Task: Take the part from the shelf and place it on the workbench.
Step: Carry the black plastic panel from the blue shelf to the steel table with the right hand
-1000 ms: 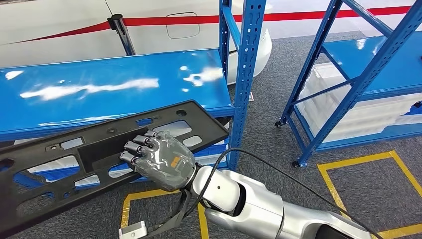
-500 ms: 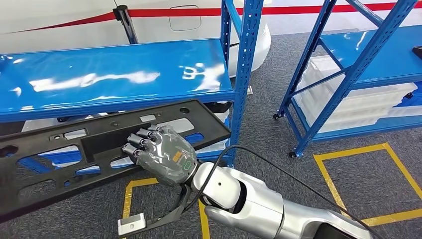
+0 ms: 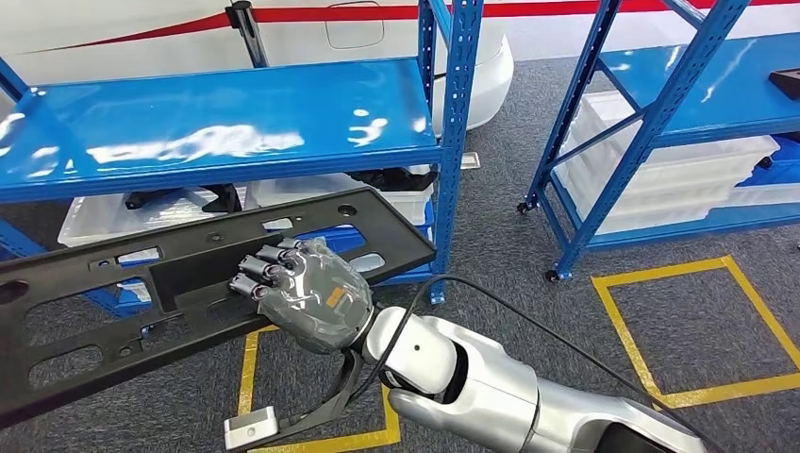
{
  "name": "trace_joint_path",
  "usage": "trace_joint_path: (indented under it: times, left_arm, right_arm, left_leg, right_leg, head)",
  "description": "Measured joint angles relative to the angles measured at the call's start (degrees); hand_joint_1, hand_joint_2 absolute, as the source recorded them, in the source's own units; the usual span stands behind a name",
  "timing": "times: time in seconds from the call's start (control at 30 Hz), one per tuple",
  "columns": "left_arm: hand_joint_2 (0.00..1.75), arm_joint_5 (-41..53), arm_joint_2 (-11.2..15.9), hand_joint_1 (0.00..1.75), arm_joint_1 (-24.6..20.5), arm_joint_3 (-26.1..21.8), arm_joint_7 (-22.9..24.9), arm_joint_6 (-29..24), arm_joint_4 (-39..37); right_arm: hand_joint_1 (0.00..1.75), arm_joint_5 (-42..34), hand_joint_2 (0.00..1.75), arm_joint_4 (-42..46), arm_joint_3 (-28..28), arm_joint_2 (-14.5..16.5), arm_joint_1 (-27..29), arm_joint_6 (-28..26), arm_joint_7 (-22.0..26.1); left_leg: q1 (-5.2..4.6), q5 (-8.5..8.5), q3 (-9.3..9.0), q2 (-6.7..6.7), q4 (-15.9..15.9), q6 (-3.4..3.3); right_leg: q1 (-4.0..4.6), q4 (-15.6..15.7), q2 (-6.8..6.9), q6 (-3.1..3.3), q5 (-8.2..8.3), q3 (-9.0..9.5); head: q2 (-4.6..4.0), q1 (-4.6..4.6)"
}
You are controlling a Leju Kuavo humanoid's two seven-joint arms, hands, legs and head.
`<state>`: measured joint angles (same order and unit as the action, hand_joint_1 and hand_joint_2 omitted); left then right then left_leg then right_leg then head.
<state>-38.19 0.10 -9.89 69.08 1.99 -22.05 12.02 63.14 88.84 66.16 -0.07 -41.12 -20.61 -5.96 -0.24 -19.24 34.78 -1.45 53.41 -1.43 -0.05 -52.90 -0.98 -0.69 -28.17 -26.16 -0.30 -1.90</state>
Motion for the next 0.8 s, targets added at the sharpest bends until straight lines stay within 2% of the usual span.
trace_joint_path:
  times: [0.03,0.07,0.13,0.17,0.2,0.23,0.27,0.3,0.37,0.4,0.43,0.5,0.53,0.57,0.63,0.67,0.7,0.73,0.77,0.8]
  left_arm:
    - [1.75,0.0,0.0,0.0,0.1,0.0,0.0,-0.1,0.0]
    - [1.75,-0.1,0.0,0.0,0.1,0.0,0.0,-0.2,0.0]
    - [1.75,-0.1,0.0,0.0,0.0,-0.1,-0.2,-0.2,0.0]
    - [1.75,-0.1,0.0,0.0,-0.1,-0.1,-0.3,-0.2,0.0]
    - [1.75,-0.1,0.0,0.0,-0.1,-0.2,-0.4,-0.2,0.0]
    - [1.75,-0.1,0.0,0.0,-0.1,-0.2,-0.4,-0.2,0.0]
    - [1.75,-0.1,0.0,0.0,-0.1,-0.2,-0.4,-0.2,0.0]
    - [1.75,-0.1,0.0,0.0,0.0,-0.2,-0.4,-0.2,0.0]
    - [1.75,0.0,0.1,0.0,0.2,-0.2,-0.2,-0.1,0.0]
    - [1.75,0.0,0.2,0.0,0.4,-0.2,-0.1,-0.1,0.0]
    - [1.75,0.0,0.3,0.0,0.4,-0.2,-0.1,-0.1,0.0]
    - [1.75,0.0,0.3,0.0,0.5,-0.2,0.0,-0.1,0.0]
    - [1.75,0.0,0.3,0.0,0.4,-0.2,0.0,-0.1,0.0]
    - [1.75,0.1,0.3,0.0,0.4,-0.2,0.0,-0.1,0.0]
    - [1.75,0.2,0.3,0.0,0.3,-0.2,0.1,-0.1,0.0]
    - [1.75,0.3,0.3,0.0,0.2,-0.2,0.1,-0.1,0.0]
    - [1.75,0.3,0.3,0.0,0.2,-0.2,0.1,0.0,0.0]
    - [1.75,0.3,0.3,0.0,0.2,-0.2,0.2,0.0,0.0]
    - [1.75,0.4,0.3,0.0,0.2,-0.2,0.2,0.0,0.0]
    - [1.75,0.4,0.3,0.0,0.1,-0.2,0.2,0.0,0.0]
  right_arm:
    - [1.75,0.1,1.75,0.0,0.0,0.0,0.0,0.0,-0.1]
    - [1.75,0.1,1.75,0.0,0.0,0.0,0.0,0.1,-0.1]
    - [1.75,0.1,1.75,-0.1,0.0,0.0,0.0,0.1,-0.1]
    - [1.75,0.1,1.75,-0.1,0.0,0.0,0.1,0.1,-0.1]
    - [1.75,0.2,1.75,-0.2,0.0,0.0,0.1,0.1,-0.1]
    - [1.75,0.2,1.75,-0.3,0.0,0.0,0.1,0.1,-0.1]
    - [1.75,0.2,1.75,-0.4,0.0,0.0,0.1,0.1,-0.1]
    - [1.75,0.2,1.75,-0.4,0.0,0.0,0.1,0.1,-0.1]
    - [1.75,0.1,1.75,-0.4,0.0,0.1,0.1,0.1,-0.1]
    - [1.75,0.1,1.75,-0.4,0.0,0.2,0.0,0.0,-0.1]
    - [1.75,0.1,1.75,-0.4,0.0,0.2,0.0,0.0,-0.1]
    - [1.75,0.1,1.75,-0.4,0.0,0.3,0.0,0.0,0.0]
    - [1.75,0.1,1.75,-0.4,0.0,0.4,0.0,0.0,0.0]
    - [1.75,0.1,1.75,-0.4,0.0,0.4,0.0,0.0,0.0]
    - [1.75,0.1,1.75,-0.4,0.0,0.4,0.0,0.0,0.0]
    - [1.75,0.1,1.75,-0.5,0.0,0.3,0.1,0.0,0.0]
    - [1.75,0.1,1.75,-0.6,0.1,0.3,0.2,0.0,0.0]
    - [1.75,0.1,1.75,-0.6,0.1,0.3,0.2,0.0,0.0]
    - [1.75,0.1,1.75,-0.7,0.1,0.3,0.3,0.0,0.0]
    - [1.75,0.0,1.75,-0.7,0.1,0.3,0.3,0.0,0.0]
  left_leg:
    - [0.11,-0.74,0.55,-0.02,0.8,0.33]
    - [0.25,-2.42,1.48,0.02,2.9,0.68]
    - [0.52,-7.47,4.22,0.27,10.3,1.43]
    - [0.65,-9.39,5.46,0.3,14.5,1.75]
    - [0.73,-10.21,6.0,0.31,17.3,1.97]
    - [0.78,-9.97,5.53,0.37,18.1,2.1]
    - [0.82,-8.84,3.89,0.57,16.4,2.12]
    - [0.82,-7.26,1.2,1.13,12.5,2.02]
    - [0.43,-5.12,-4.22,3.24,3.5,1.36]
    - [0.17,-4.69,-5.68,4.0,0.6,0.91]
    - [-0.1,-4.71,-6.09,4.28,-0.7,0.48]
    - [-0.06,-4.42,-5.63,3.34,-1.1,-0.29]
    - [0.11,-4.2,-5.48,2.8,-1.3,-0.64]
    - [0.33,-3.93,-5.37,2.29,-1.5,-1.0]
    - [0.53,-3.56,-5.1,1.32,-1.6,-1.49]
    - [0.55,-3.43,-4.92,0.81,-1.5,-1.62]
    - [0.55,-3.34,-4.76,0.19,-1.5,-1.64]
    - [0.55,-3.27,-4.64,-0.47,-1.4,-1.62]
    - [0.57,-3.22,-4.57,-1.2,-1.2,-1.57]
    - [0.6,-3.23,-4.53,-1.94,-1.0,-1.47]
  right_leg:
    - [-0.09,0.0,0.43,0.4,0.43,-0.34]
    - [-0.23,0.1,0.92,0.76,0.92,-0.73]
    - [-0.3,0.1,1.75,1.14,1.69,-1.62]
    - [-0.27,0.1,2.22,1.18,2.0,-2.05]
    - [-0.24,0.0,2.67,1.18,2.25,-2.42]
    - [-0.22,0.0,3.12,1.14,2.45,-2.72]
    - [-0.2,0.0,3.53,1.07,2.61,-2.93]
    - [-0.17,0.0,3.95,0.99,2.71,-3.03]
    - [0.07,0.0,4.75,0.73,2.86,-3.18]
    - [0.22,-0.1,5.19,0.54,2.97,-3.31]
    - [0.34,-0.1,5.64,0.32,3.09,-3.5]
    - [0.39,-0.3,6.31,-0.21,3.13,-3.85]
    - [0.31,-0.9,5.74,-0.5,2.58,-4.19]
    - [0.2,-2.7,4.69,-0.78,1.37,-5.01]
    - [-0.05,-9.9,2.19,-1.2,-2.49,-8.33]
    - [-0.11,-14.4,1.65,-1.31,-4.31,-10.43]
    - [-0.14,-17.7,1.44,-1.4,-5.22,-12.02]
    - [-0.2,-18.9,1.36,-1.47,-5.02,-12.63]
    - [-0.3,-17.7,1.23,-1.5,-3.67,-12.03]
    - [-0.46,-14.2,0.73,-1.51,-1.45,-10.33]
  head:
    - [0.0,-0.06]
    - [-0.01,-0.12]
    - [-0.01,-0.28]
    - [-0.01,-0.3]
    - [-0.01,-0.3]
    - [-0.01,-0.31]
    - [-0.01,-0.31]
    - [-0.01,-0.32]
    - [-0.01,-0.31]
    - [-0.01,-0.29]
    - [-0.01,-0.28]
    - [0.0,-0.27]
    - [0.0,-0.26]
    - [0.0,-0.22]
    - [0.0,-0.13]
    - [0.0,-0.09]
    - [0.0,-0.08]
    - [-0.01,-0.07]
    - [-0.01,-0.06]
    - [-0.01,-0.06]
